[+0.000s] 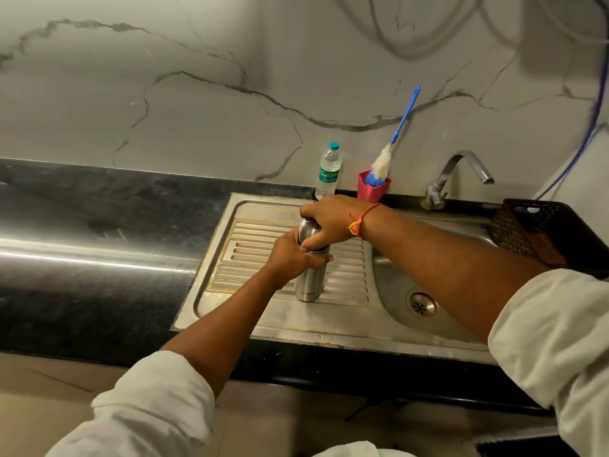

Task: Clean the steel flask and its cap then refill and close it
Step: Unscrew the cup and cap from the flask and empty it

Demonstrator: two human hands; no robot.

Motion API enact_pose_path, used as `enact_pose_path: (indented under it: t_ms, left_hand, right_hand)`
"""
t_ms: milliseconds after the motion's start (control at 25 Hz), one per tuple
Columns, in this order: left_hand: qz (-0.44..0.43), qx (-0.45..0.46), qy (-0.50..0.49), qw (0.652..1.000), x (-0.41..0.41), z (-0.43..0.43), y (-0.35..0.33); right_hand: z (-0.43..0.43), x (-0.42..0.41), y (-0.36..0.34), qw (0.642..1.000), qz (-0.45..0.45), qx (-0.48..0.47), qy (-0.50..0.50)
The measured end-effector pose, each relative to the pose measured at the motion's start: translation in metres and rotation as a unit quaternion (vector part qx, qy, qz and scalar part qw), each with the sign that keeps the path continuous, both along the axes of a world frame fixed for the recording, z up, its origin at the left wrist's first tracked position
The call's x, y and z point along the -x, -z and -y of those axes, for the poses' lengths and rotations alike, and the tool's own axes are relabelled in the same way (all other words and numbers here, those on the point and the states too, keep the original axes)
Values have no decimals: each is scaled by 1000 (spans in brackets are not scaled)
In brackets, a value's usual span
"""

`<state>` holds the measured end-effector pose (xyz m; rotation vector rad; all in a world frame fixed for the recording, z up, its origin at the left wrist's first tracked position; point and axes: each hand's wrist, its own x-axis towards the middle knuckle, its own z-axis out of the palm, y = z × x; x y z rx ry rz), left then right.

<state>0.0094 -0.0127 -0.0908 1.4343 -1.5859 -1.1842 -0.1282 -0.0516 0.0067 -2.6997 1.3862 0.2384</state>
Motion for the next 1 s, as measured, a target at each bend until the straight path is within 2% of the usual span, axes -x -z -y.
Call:
enact_pose_path:
  t_ms: [440,560,720,800,880,1000]
  left_hand:
    - [10,-23,69,997,-8,11,2]
    - [-13,-9,72,997,-8,5,3]
    - [-67,28,-24,997,11,-15,11]
    - [-97,17,-94,991,25,-21,17]
    - [-79,9,-135,988,32,-19,19]
    - [-52,-7,-128,990,27,-13,20]
  right_hand:
    - [-1,-8,-13,995,-73,-49,-38]
    - [-7,-13,-18,994,-95,-47,-29]
    - [-30,-17,-28,992,-99,-34,64]
    - [-34,-24,-17,990,-89,41,99]
    - [-30,-31,-6,983,-79,87,138]
    - [-21,-28,3,982,-72,107,134]
